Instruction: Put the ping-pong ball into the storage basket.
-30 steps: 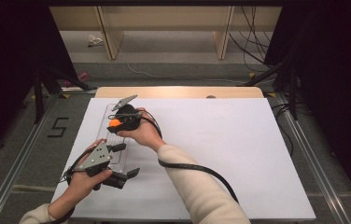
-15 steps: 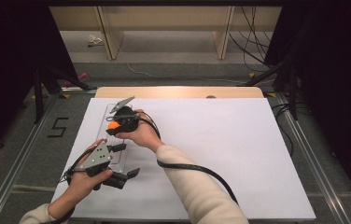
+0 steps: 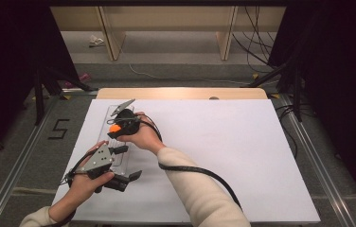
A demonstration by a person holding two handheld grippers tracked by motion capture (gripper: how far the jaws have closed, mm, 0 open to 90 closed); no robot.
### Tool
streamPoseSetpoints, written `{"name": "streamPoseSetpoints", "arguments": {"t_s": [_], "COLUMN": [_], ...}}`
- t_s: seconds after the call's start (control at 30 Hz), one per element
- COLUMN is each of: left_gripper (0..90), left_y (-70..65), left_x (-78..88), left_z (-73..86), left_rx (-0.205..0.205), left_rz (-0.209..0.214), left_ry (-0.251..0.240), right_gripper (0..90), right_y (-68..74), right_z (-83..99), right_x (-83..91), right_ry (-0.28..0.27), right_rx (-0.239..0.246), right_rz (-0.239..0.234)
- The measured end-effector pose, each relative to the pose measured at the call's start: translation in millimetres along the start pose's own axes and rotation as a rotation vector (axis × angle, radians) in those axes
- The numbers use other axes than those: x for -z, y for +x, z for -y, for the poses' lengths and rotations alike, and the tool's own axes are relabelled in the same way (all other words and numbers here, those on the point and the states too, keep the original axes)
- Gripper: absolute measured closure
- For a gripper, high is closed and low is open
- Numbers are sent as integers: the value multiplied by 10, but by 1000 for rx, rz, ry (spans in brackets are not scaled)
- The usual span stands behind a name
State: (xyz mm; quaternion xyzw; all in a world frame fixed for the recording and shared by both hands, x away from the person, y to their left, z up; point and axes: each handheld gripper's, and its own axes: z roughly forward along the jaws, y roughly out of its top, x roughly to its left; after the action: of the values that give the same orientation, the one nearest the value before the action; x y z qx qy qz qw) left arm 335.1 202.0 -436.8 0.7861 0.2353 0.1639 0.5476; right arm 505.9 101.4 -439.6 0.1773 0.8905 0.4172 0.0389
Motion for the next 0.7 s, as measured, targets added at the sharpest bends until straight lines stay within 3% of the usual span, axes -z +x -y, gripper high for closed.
{"name": "streamPoseSetpoints", "arguments": {"t_s": [0.7], "left_gripper": [34], "left_y": [1], "left_x": [1], "left_z": [0], "left_rx": [-1], "left_rz": [1], "left_ry": [4], "right_gripper": [512], "right_y": [12], "right_z": [0], "right_x": [-52], "right_ry": [14], "right_rx": [2], "right_rz": [-3]}}
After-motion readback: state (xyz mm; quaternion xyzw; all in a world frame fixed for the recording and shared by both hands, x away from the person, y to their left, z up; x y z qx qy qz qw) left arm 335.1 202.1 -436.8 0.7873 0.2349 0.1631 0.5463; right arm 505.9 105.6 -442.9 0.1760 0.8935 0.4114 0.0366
